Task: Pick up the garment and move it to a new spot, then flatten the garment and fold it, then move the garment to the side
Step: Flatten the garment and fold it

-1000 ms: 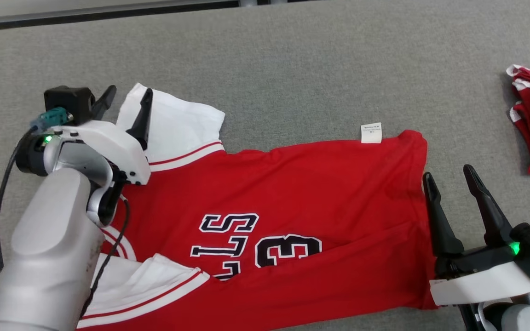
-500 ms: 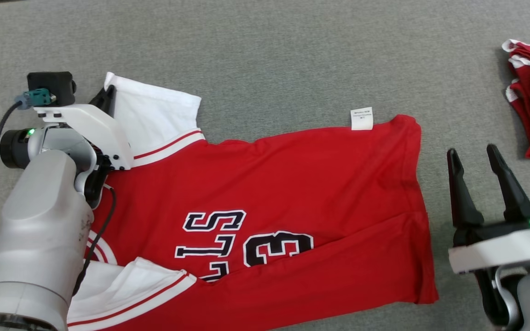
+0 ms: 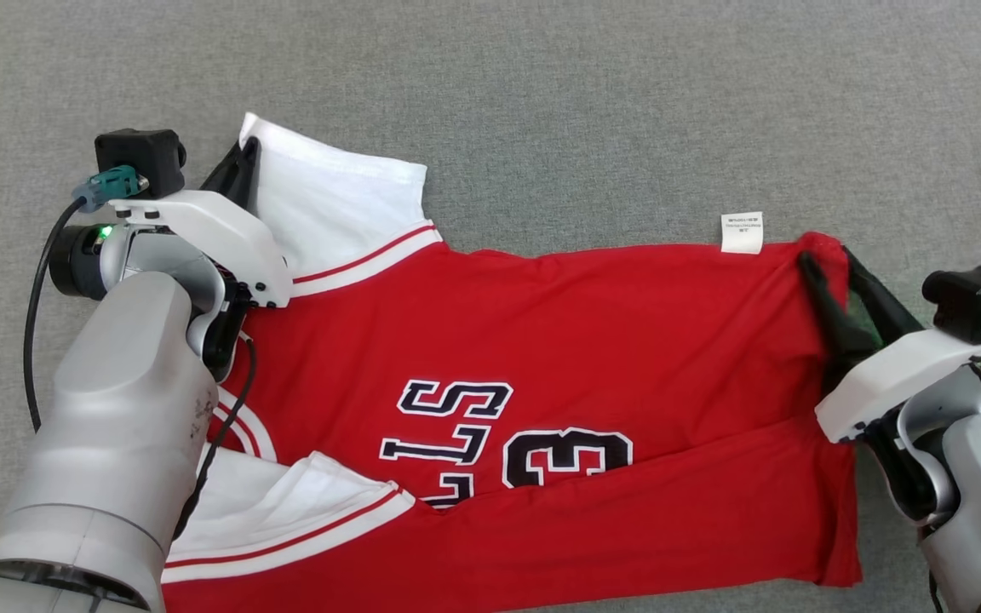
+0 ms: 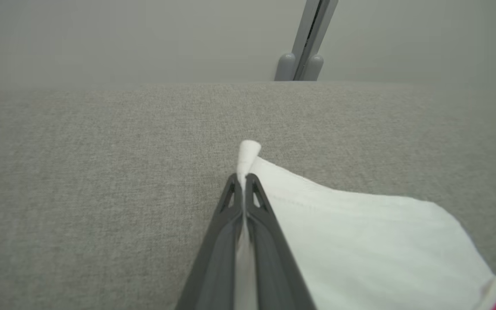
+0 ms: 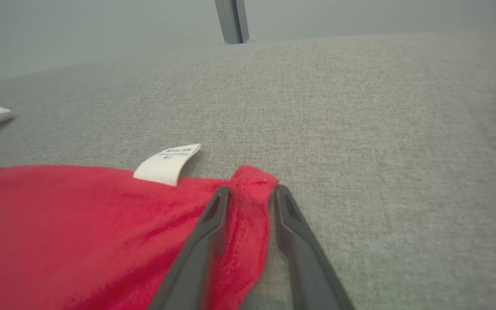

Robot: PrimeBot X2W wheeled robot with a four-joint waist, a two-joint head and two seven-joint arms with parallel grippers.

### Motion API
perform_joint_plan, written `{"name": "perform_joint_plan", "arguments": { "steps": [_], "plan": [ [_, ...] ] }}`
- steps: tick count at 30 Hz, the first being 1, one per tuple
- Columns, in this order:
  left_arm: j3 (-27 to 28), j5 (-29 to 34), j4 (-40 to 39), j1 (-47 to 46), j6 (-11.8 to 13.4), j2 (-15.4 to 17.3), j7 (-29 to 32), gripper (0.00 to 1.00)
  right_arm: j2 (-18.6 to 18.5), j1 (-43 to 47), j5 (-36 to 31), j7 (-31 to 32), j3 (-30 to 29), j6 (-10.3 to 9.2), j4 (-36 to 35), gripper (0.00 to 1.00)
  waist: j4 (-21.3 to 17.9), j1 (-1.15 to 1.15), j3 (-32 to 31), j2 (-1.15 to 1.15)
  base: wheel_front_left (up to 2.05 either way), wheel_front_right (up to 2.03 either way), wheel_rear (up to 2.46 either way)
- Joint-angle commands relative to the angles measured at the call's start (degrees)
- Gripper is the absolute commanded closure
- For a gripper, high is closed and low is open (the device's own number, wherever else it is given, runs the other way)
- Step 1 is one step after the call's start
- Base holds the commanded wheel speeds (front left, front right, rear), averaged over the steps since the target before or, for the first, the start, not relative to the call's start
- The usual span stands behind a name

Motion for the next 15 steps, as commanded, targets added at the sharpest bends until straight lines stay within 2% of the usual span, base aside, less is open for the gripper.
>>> {"name": "perform_joint_plan", "arguments": {
  "steps": [1,10,15],
  "plan": [
    [-0.32,-0.62,-0.45,-1.07,-0.09,0.19,-0.84,1.0,-0.93,-0.73,0.52,-0.05,0.29,-0.03,0.69,1.0,0.28,0.0,-0.27,0.0,0.0,0.0,0.0],
    [-0.84,-4.17,-8.55,1.39,-0.13,3.45,-4.99,1.0,-4.72,-5.48,4.11,-5.97,0.39,-0.03,-0.17,1.0,1.79,0.0,-3.47,0.0,0.0,0.0,0.0],
    [1.75,-2.93,-18.4,5.4,-0.14,5.2,-5.0,1.0,-4.9,-3.79,6.3,-7.35,-0.15,-0.03,-0.83,1.0,2.77,0.0,-5.37,0.0,0.0,0.0,0.0]
  ]
}}
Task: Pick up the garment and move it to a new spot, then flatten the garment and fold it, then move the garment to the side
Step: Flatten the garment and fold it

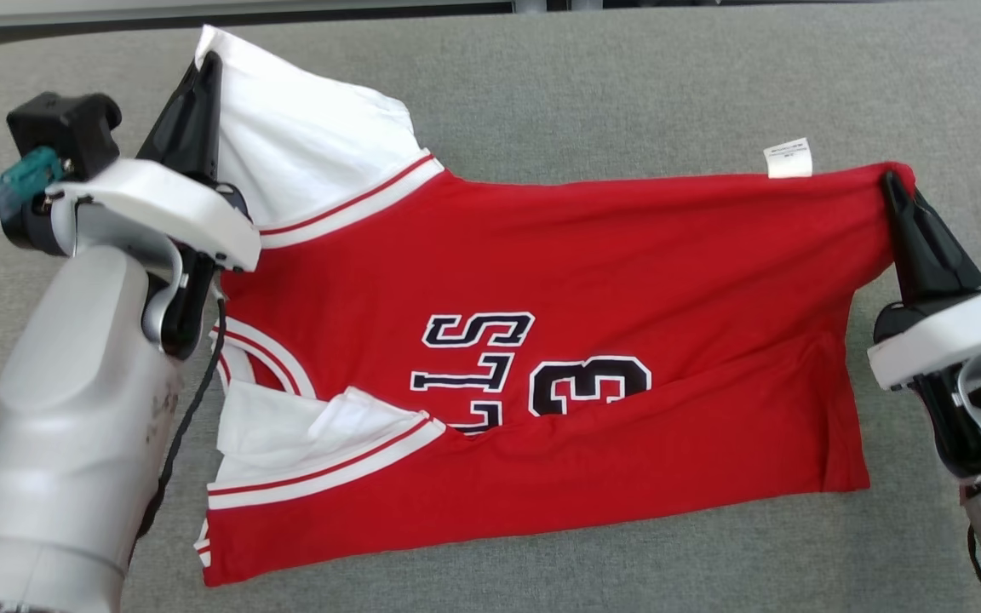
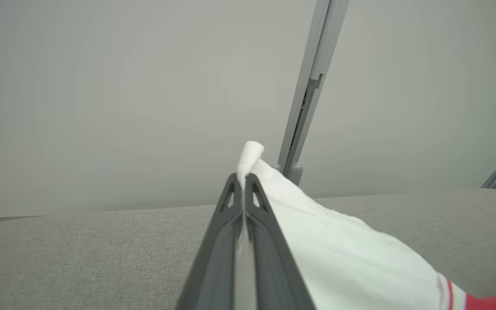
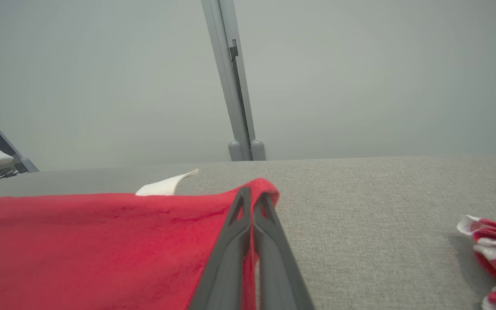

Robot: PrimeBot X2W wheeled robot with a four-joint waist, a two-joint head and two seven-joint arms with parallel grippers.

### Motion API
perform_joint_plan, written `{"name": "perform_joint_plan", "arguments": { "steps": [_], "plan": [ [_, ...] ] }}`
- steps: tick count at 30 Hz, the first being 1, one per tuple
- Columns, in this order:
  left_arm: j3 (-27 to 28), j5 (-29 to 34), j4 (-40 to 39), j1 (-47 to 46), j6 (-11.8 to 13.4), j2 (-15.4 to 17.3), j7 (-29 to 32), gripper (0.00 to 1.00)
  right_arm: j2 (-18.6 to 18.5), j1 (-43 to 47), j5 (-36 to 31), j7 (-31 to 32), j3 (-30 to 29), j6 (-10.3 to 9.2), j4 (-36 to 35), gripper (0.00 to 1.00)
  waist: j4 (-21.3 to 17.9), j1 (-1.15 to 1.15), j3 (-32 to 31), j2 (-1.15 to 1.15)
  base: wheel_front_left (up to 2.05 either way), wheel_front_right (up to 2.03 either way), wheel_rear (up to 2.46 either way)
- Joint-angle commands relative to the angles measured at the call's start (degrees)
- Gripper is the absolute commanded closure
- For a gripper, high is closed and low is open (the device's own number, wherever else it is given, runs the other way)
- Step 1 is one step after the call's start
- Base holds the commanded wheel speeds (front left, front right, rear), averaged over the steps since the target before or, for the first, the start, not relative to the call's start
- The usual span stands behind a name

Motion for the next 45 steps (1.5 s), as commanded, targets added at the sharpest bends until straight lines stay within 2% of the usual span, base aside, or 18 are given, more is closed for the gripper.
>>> {"name": "perform_joint_plan", "arguments": {
  "steps": [1,10,15,16,18,19,20,21,22,23,24,25,29,36,41,45],
  "plan": [
    [0.86,0.82,-2.32,2.31,-0.06,0.55,-0.21,1.0,0.0,1.54,0.96,-0.82,-0.35,-0.04,-0.41,1.0,0.5,0.0,-0.84,0.0,0.0,0.0,0.0],
    [7.27,3.06,-23.19,24.23,1.89,1.31,-0.14,1.0,1.19,11.7,7.03,-4.3,-1.72,-0.04,-1.8,1.0,0.97,0.0,-3.38,0.0,0.0,0.0,0.0],
    [7.64,1.11,-28.63,37.04,3.65,0.49,0.6,1.0,2.33,14.71,6.25,-5.89,-0.39,-0.04,0.06,1.0,0.35,0.0,-4.09,0.0,0.0,0.0,0.0],
    [7.51,0.94,-29.3,38.91,4.13,0.31,1.1,1.0,2.64,15.03,6.14,-6.19,-0.13,-0.04,0.45,0.89,0.3,0.0,-4.21,0.0,0.0,0.0,0.0],
    [7.56,-0.42,-30.23,42.2,4.58,-0.24,2.1,1.0,3.24,15.47,5.97,-6.65,0.5,-0.04,1.26,0.56,0.22,0.0,-4.51,0.0,0.0,0.0,0.0],
    [7.3,-0.76,-30.43,43.57,4.71,-0.49,2.72,1.0,3.33,16.02,5.82,-6.86,0.73,-0.04,1.59,0.26,0.28,0.0,-4.75,0.0,0.0,0.0,0.0],
    [7.12,-1.3,-30.51,44.67,4.94,-0.73,3.38,1.0,3.46,16.63,5.82,-7.1,0.78,-0.04,1.66,0.02,0.34,0.0,-4.95,0.0,0.0,0.0,0.0],
    [6.99,-1.92,-30.38,45.47,4.72,-0.97,3.95,1.0,3.48,17.3,5.55,-7.29,0.96,-0.04,1.71,0.0,0.45,0.0,-5.21,0.0,0.0,0.0,0.0],
    [6.7,-2.14,-30.1,46.25,4.57,-1.0,4.63,0.73,3.27,18.13,4.83,-7.49,1.26,-0.04,1.67,0.0,0.51,0.0,-5.5,0.0,0.0,0.0,0.0],
    [6.51,-2.58,-29.88,47.12,4.4,-1.03,5.16,0.56,3.39,18.94,4.54,-7.81,1.2,-0.04,1.41,0.0,0.47,0.0,-5.78,0.0,0.0,0.0,0.0],
    [6.51,-2.58,-29.88,47.12,4.4,-1.03,5.16,0.56,3.39,18.94,4.54,-7.81,1.2,-0.04,1.41,0.0,0.47,0.0,-5.78,0.0,0.0,0.0,0.0],
    [6.32,-2.61,-29.57,48.49,4.84,-0.84,5.59,0.0,3.48,20.79,3.06,-8.3,0.53,-0.04,0.6,0.0,0.35,0.0,-6.55,0.0,0.0,0.0,0.0],
    [6.64,-1.84,-30.24,50.49,5.93,-0.47,4.43,0.0,4.18,24.31,0.5,-8.84,-1.19,-0.04,-2.37,0.0,0.06,0.0,-7.99,0.0,0.0,0.0,0.0],
    [8.89,2.29,-38.49,53.89,10.32,0.17,0.64,0.0,7.22,31.09,-9.54,-9.09,-8.07,-0.04,-15.46,0.0,-0.33,0.0,-11.43,0.0,0.0,0.0,0.0],
    [10.24,5.47,-44.56,54.78,12.17,0.56,-0.03,0.0,9.43,32.37,-15.11,-5.44,-10.25,-0.04,-23.23,0.0,-0.63,0.0,-14.81,0.0,0.0,0.0,0.0],
    [10.22,7.61,-46.67,55.84,13.17,1.12,-0.08,0.0,10.33,33.88,-17.81,-2.19,-10.51,-0.04,-25.91,0.0,-0.77,0.0,-17.87,0.0,0.0,0.0,0.0]
  ]
}}
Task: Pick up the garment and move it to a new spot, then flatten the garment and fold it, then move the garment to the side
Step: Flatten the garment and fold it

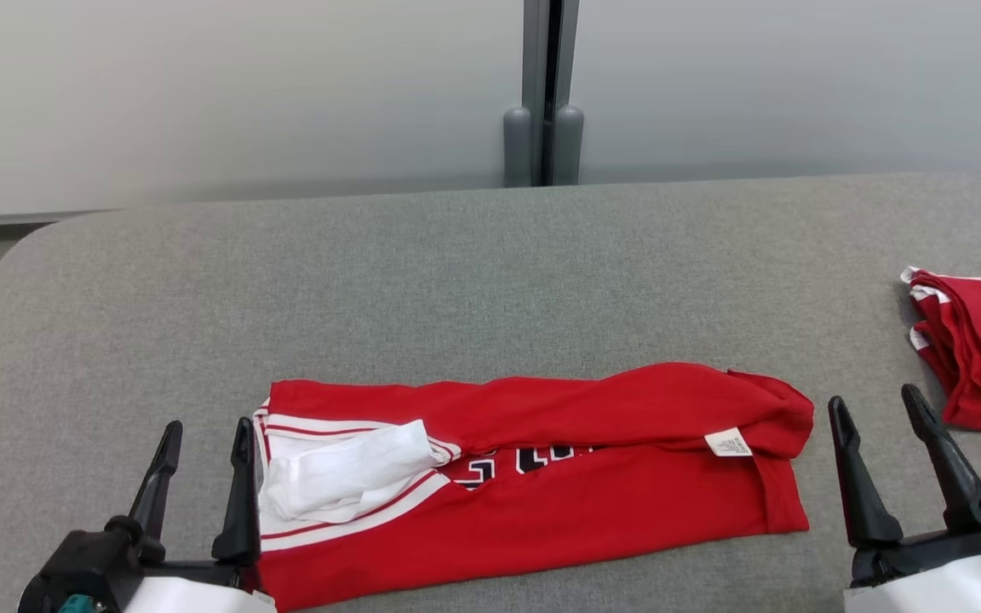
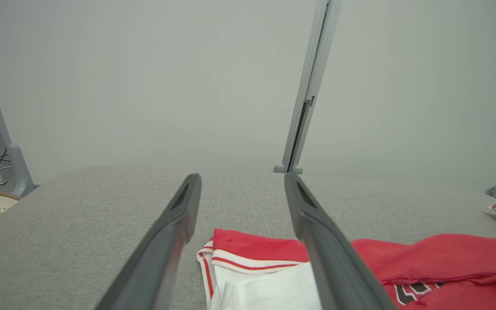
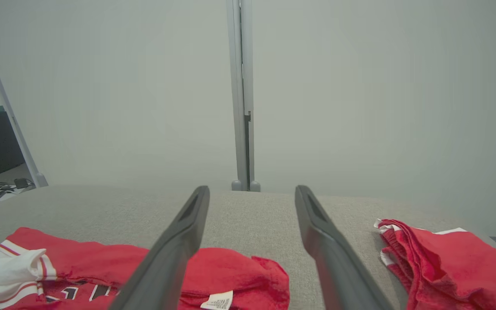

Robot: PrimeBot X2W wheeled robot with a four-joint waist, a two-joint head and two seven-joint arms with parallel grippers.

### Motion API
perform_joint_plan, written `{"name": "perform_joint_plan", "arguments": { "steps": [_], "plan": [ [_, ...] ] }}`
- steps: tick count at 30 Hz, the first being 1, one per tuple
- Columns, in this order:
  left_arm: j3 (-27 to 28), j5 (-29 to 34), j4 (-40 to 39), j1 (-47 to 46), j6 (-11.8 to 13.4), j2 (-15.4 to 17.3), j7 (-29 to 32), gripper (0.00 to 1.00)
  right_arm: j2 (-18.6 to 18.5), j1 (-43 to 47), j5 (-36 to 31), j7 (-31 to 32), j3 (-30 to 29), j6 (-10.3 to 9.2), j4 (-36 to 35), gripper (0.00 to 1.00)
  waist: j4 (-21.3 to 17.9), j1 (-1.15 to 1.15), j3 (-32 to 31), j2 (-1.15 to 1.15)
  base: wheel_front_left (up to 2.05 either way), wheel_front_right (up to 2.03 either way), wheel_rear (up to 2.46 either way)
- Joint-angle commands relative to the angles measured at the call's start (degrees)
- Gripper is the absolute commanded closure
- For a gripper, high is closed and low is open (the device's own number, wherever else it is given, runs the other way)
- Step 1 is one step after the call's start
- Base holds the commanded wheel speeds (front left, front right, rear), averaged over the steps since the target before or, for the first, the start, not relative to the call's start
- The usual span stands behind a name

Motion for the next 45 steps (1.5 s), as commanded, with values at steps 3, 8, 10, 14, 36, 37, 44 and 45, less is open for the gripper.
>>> {"name": "perform_joint_plan", "arguments": {
  "steps": [3,8,10,14,36,37,44,45],
  "plan": [
    [-0.46,1.7,-0.64,2.24,1.38,0.94,0.24,0.0,0.46,2.62,-1.74,2.24,0.36,-0.03,-1.09,0.0,-0.47,0.0,-3.62,0.0,0.0,0.0,0.0],
    [-1.26,2.66,-1.14,4.31,2.59,1.15,1.3,0.0,1.15,4.63,-1.77,3.51,0.32,-0.03,-1.93,0.0,-0.86,0.0,-4.49,0.0,0.0,0.0,0.0],
    [-1.34,2.87,-1.34,4.75,3.01,1.21,1.65,0.0,1.52,5.0,-1.58,3.69,-0.03,-0.03,-2.16,0.0,-0.9,0.0,-4.58,0.0,0.0,0.0,0.0],
    [-1.53,3.0,-1.56,5.21,3.47,1.26,2.06,0.0,1.63,5.33,-1.36,3.91,-0.35,-0.03,-2.46,0.0,-0.87,0.0,-4.63,0.0,0.0,0.0,0.0],
    [-4.94,5.03,-2.4,-4.32,1.89,1.15,2.35,0.0,-0.43,-5.81,2.23,1.59,-3.95,-0.02,16.98,0.0,5.32,0.0,3.95,0.0,0.0,0.0,0.0],
    [-5.16,5.07,-2.07,-5.22,1.71,0.94,2.22,0.0,-0.54,-7.0,2.2,1.56,-3.83,-0.03,19.28,0.0,5.8,0.0,4.74,0.0,0.0,0.0,0.0],
    [-5.88,5.38,0.9,-9.49,0.28,-0.37,0.63,0.0,1.72,-13.18,5.76,0.5,-0.86,-0.03,35.74,0.0,7.23,0.0,7.44,0.0,0.0,0.0,0.0],
    [-5.73,5.39,1.16,-9.74,0.21,-0.4,0.57,0.0,1.98,-13.43,6.26,1.05,-0.26,-0.02,37.64,0.0,7.17,0.0,7.56,0.0,0.0,0.0,0.0]
  ]
}}
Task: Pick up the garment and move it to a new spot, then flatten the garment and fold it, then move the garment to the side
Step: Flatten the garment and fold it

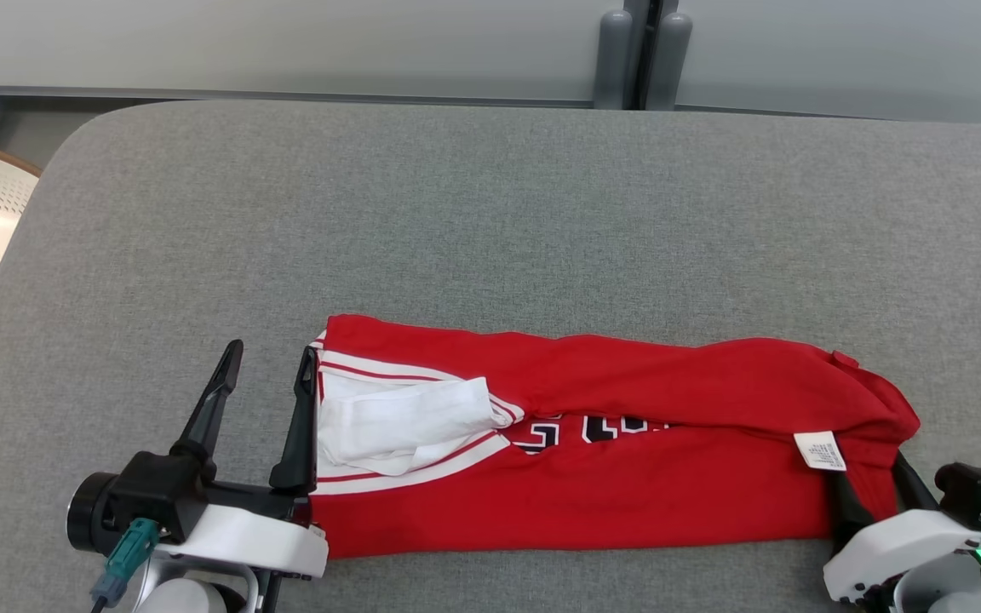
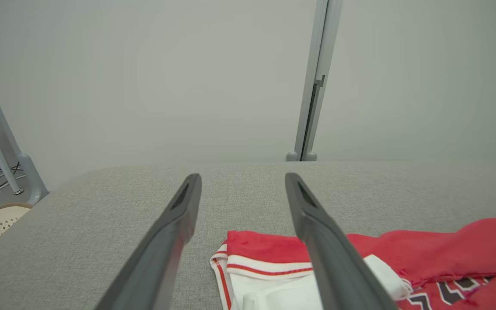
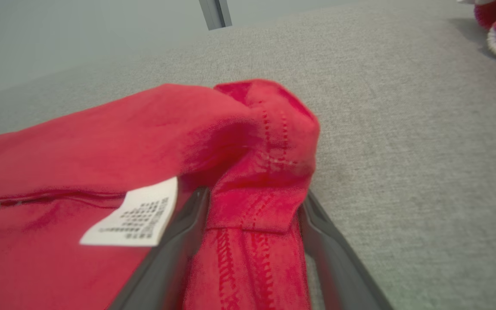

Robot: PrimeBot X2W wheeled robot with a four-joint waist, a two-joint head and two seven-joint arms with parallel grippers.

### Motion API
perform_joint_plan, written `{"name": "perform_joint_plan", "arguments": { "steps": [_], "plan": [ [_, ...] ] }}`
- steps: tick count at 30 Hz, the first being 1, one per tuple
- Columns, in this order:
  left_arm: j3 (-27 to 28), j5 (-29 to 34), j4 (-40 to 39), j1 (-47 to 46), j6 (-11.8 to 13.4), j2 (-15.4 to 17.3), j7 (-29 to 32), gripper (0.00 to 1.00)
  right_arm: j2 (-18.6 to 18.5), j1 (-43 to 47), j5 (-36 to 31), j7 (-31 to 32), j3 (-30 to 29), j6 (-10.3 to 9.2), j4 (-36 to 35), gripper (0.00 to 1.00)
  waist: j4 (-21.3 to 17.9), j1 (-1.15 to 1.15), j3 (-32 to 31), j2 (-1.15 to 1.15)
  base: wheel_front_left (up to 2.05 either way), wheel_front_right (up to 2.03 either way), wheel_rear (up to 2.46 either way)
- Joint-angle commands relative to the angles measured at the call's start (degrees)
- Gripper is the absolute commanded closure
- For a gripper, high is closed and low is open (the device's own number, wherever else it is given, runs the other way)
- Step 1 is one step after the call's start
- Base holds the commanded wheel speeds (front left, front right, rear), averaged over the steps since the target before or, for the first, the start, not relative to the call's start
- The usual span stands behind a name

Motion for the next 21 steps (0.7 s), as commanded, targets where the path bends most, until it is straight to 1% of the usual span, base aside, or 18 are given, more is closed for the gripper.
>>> {"name": "perform_joint_plan", "arguments": {
  "steps": [1,3,4,5,6,7,10,13,16,21],
  "plan": [
    [0.25,0.13,0.33,-1.19,-0.24,0.06,-0.29,0.0,0.32,-0.36,0.83,0.4,1.0,-0.01,2.15,0.0,-0.01,0.0,0.22,0.0,0.0,0.0,0.0],
    [0.51,0.25,0.75,-1.44,-0.41,0.11,-0.48,0.0,1.21,-0.52,2.46,0.66,2.36,-0.01,4.59,0.0,-0.2,0.0,0.38,0.0,0.0,0.0,0.0],
    [0.61,0.34,0.94,-1.45,-0.5,0.19,-0.6,0.0,1.37,-0.62,3.23,0.9,3.08,-0.01,5.61,0.03,-0.32,0.0,0.45,0.0,0.0,0.0,0.0],
    [0.79,0.37,1.11,-1.43,-0.56,0.27,-0.61,0.0,1.63,-0.69,4.2,1.28,3.87,-0.01,6.56,0.57,-0.46,0.0,0.51,0.0,0.0,0.0,0.0],
    [0.88,0.45,1.22,-1.47,-0.57,0.28,-0.64,0.0,1.63,-0.74,4.74,1.54,4.62,0.0,7.43,0.94,-0.59,0.0,0.55,0.0,0.0,0.0,0.0],
    [1.0,0.5,1.34,-1.56,-0.57,0.29,-0.73,0.0,1.81,-0.72,5.78,1.96,5.21,0.0,8.19,1.0,-0.72,0.0,0.56,0.0,0.0,0.0,0.0],
    [1.44,0.58,1.61,-1.64,-0.59,0.35,-0.87,0.0,1.22,-0.73,7.98,0.9,6.5,-0.03,8.69,1.0,-1.31,0.0,0.42,0.0,0.0,0.0,0.0],
    [1.77,0.57,1.82,-1.2,-0.6,0.26,-0.88,0.0,-0.91,-0.36,8.94,-1.39,6.45,-0.08,7.7,1.0,-2.06,0.0,-0.02,0.0,0.0,0.0,0.0],
    [2.04,0.46,2.24,-0.22,-0.61,0.3,-0.94,0.0,-4.03,-0.09,9.55,-3.72,4.86,-0.23,5.93,1.0,-2.87,0.0,-0.75,0.0,0.0,0.0,0.0],
    [2.41,0.12,2.6,1.01,-0.43,0.19,-0.95,0.0,-8.84,1.54,9.7,-5.39,1.01,-0.08,3.35,1.0,-3.9,0.0,-2.33,0.0,0.0,0.0,0.0]
  ]
}}
